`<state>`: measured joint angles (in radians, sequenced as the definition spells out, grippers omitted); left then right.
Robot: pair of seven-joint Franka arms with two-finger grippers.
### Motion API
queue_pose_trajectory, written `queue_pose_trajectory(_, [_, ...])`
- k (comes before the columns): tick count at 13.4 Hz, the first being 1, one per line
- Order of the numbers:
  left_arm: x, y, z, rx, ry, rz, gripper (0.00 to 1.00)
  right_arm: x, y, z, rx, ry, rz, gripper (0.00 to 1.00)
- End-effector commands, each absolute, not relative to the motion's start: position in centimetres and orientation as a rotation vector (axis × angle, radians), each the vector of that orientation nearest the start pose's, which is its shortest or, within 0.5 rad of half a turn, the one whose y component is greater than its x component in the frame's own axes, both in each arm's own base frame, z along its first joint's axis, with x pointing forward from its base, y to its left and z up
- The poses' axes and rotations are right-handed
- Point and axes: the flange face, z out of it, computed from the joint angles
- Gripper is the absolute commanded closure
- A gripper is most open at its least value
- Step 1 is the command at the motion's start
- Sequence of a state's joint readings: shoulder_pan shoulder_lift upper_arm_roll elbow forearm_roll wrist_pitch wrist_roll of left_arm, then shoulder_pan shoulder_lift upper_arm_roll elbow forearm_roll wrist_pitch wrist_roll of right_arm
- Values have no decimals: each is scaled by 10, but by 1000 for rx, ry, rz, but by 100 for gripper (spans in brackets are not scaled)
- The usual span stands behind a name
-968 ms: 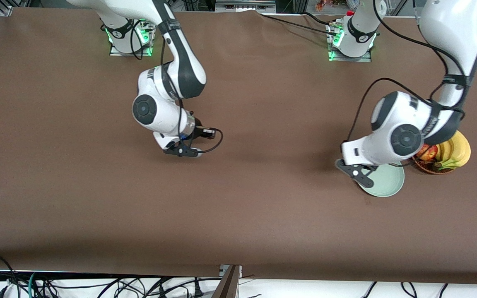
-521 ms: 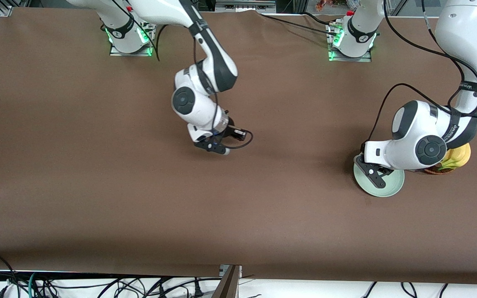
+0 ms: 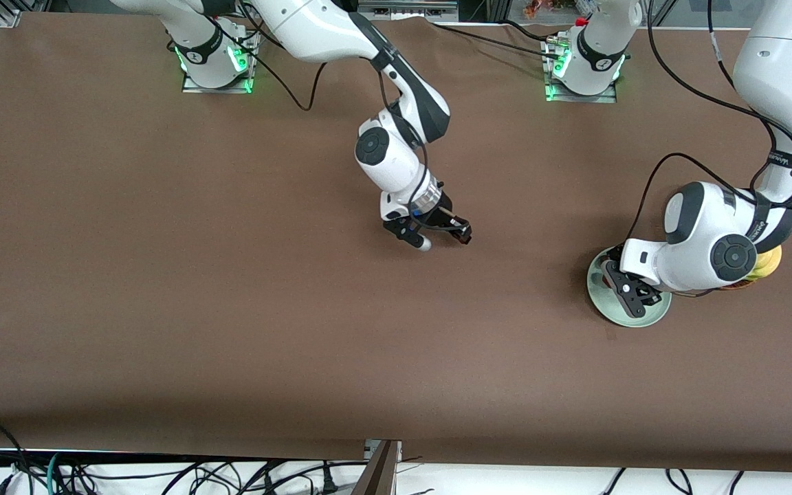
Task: Collect all strawberries into plate
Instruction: 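Set the third strawberry down beside the plate and open the right gripper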
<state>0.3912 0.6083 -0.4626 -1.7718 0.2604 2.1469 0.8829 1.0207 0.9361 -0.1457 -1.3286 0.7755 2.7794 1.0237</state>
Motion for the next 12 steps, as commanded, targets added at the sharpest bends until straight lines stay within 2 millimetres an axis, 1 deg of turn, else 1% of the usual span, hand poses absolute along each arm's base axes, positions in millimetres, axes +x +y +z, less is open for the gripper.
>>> queue_pose_trajectory(1, [641,-22,266,-2795,1639,218,0,488,612,217,-2291,918,-30,63])
queue_pose_trajectory(2, [640,-29,277,-2843,1579,237,0,488,613,219,-2284,929,-26,39])
queue_pose_trajectory(3, [638,-37,285,-2895,1495,259,0,488,613,223,-2279,928,-26,24])
queue_pose_trajectory(4, [636,-50,295,-2930,1421,262,0,490,613,227,-2270,936,-23,0])
queue_pose_trajectory(5, [635,-57,302,-2957,1356,266,0,491,613,233,-2259,948,-21,0])
queue_pose_trajectory(6, [637,-63,312,-2988,1307,262,0,493,613,239,-2253,951,-21,0])
queue_pose_trajectory(8, [639,-72,329,-3047,1208,315,0,500,608,255,-2247,957,-13,0])
queue_pose_trajectory(9, [638,-82,331,-3074,1152,321,0,510,599,263,-2279,958,2,0])
queue_pose_trajectory(10, [637,-93,331,-3102,1106,325,0,523,586,273,-2344,956,24,0])
queue_pose_trajectory(11, [635,-106,324,-3131,1084,325,0,534,573,287,-2434,923,37,0])
queue_pose_trajectory(12, [636,-123,322,-3146,1078,293,0,539,561,295,-2541,875,48,0])
